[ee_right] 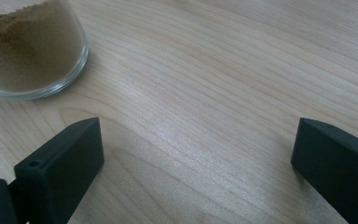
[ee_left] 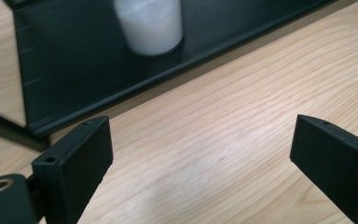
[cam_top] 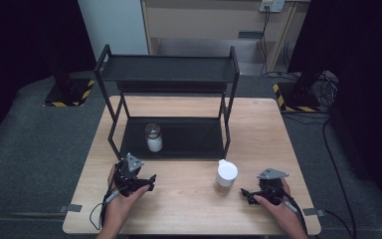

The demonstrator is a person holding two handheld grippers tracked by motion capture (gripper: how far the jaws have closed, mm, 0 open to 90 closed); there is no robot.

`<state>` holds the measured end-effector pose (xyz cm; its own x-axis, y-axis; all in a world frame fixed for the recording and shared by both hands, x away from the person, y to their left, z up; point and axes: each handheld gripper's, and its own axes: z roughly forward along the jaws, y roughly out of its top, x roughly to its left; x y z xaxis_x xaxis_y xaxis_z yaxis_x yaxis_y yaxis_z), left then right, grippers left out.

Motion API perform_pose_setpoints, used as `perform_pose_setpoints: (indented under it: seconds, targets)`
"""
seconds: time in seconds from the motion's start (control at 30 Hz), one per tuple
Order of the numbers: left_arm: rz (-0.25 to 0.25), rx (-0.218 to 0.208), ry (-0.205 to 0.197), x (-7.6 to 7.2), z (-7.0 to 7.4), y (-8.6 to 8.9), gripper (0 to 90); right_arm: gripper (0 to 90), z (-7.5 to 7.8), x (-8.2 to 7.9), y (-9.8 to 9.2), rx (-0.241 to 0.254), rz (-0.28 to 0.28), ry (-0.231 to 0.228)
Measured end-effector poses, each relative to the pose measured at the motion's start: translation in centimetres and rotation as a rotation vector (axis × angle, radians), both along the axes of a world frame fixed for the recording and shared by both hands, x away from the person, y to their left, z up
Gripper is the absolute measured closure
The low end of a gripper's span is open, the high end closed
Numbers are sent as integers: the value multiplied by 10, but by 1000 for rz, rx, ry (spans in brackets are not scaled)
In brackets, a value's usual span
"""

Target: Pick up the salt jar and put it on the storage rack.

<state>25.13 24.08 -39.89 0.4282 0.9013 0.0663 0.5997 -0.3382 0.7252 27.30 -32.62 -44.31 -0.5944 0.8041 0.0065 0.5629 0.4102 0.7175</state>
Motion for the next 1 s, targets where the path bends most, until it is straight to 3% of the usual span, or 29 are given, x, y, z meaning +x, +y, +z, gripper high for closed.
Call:
perform_pose_setpoints:
  seconds: [0.6, 1.0]
  targets:
    - [88, -29, 44, -8, -18, 27, 50, 27, 0, 0, 0, -1, 0, 3]
    - [140, -3, 67, 1, -31, 34, 57, 28, 0, 0, 0, -1, 0, 3]
